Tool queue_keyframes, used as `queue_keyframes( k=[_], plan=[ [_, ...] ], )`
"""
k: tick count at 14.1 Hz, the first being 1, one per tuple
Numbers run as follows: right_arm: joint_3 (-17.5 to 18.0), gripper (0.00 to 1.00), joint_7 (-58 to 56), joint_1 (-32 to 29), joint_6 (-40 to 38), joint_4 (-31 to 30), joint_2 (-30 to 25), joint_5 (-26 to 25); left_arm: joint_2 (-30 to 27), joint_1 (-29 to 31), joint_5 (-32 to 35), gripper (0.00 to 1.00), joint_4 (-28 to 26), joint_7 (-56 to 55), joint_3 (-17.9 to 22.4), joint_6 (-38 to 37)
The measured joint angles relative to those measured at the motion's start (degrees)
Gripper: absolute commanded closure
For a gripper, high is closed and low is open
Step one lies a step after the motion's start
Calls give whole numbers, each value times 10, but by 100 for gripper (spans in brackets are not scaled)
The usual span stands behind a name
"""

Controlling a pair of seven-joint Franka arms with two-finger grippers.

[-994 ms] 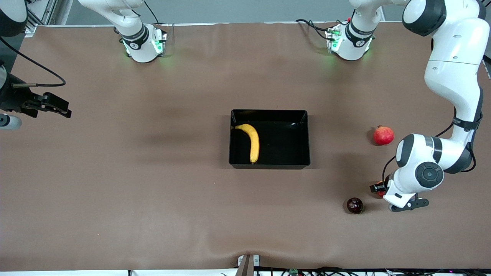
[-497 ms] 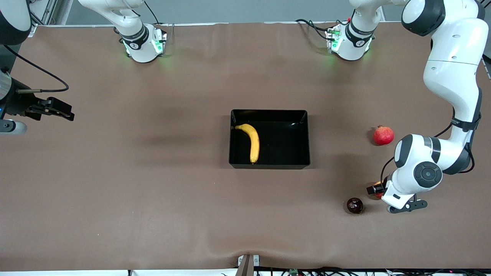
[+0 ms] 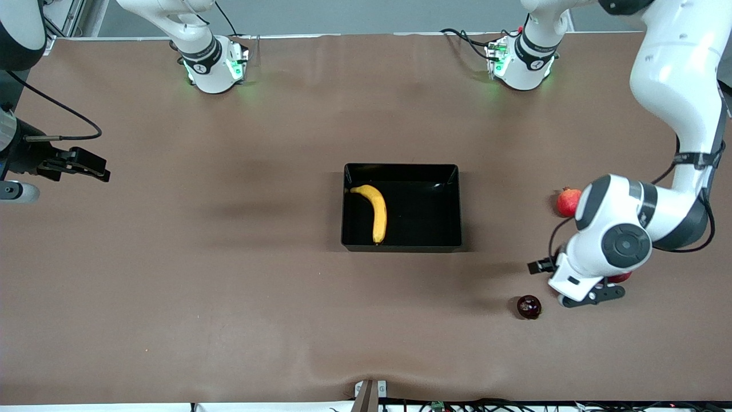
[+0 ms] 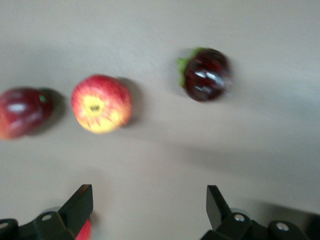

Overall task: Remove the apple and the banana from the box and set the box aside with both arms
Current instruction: 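Move the left gripper back into the box over the yellow banana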

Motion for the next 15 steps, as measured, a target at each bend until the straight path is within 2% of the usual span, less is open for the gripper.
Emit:
queue_keyframes(
  k=[4,9,12,15],
  plan=[
    [0,0,0,0,0,0,0,0,-5,-24,-3,0,-8,-88,-77,-7],
    [0,0,0,0,8,0,0,0,9,-115,-3,0,-14,-102,-81,70],
    [0,0,0,0,12,0,1,0,36,-153,-3,0,-20,-102,-79,131],
    [0,0,0,0,18,0,6,0,57,-179,-3,0,-28,-102,-76,157]
  ],
)
